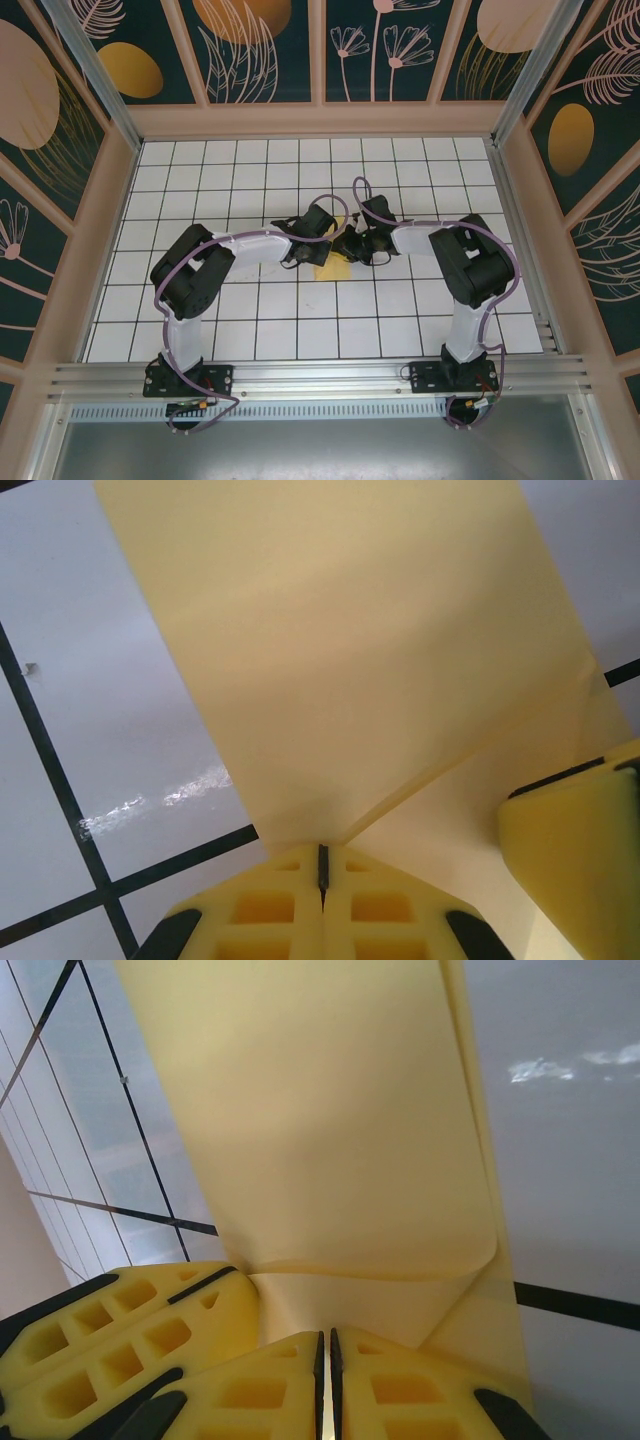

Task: Fold a paper plane with a square sheet of paper (fold left side to right side)
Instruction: Fold the triangle a second time at the center of the table.

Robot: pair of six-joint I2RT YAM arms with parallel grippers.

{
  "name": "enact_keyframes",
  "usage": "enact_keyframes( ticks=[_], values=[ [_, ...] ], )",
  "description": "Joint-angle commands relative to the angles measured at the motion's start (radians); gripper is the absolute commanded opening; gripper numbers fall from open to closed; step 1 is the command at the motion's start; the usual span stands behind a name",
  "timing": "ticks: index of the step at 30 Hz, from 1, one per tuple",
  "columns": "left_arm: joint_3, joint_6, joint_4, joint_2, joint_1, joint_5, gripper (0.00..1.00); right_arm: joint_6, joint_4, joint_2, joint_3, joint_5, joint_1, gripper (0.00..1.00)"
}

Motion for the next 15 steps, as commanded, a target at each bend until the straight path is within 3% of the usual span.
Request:
enact_keyframes(
  ticks=[1,15],
  values=[
    [0.018,-0.017,0.013,0.035,0.005,-0.023,0.0,-0.022,-0.038,0.015,0.01,0.019,0.004,0.15],
    [0.023,-0.022,0.013,0.045,0.005,-0.029,0.0,-0.031,-0.074,0.027,0.002,0.037,0.002,0.15]
  ],
)
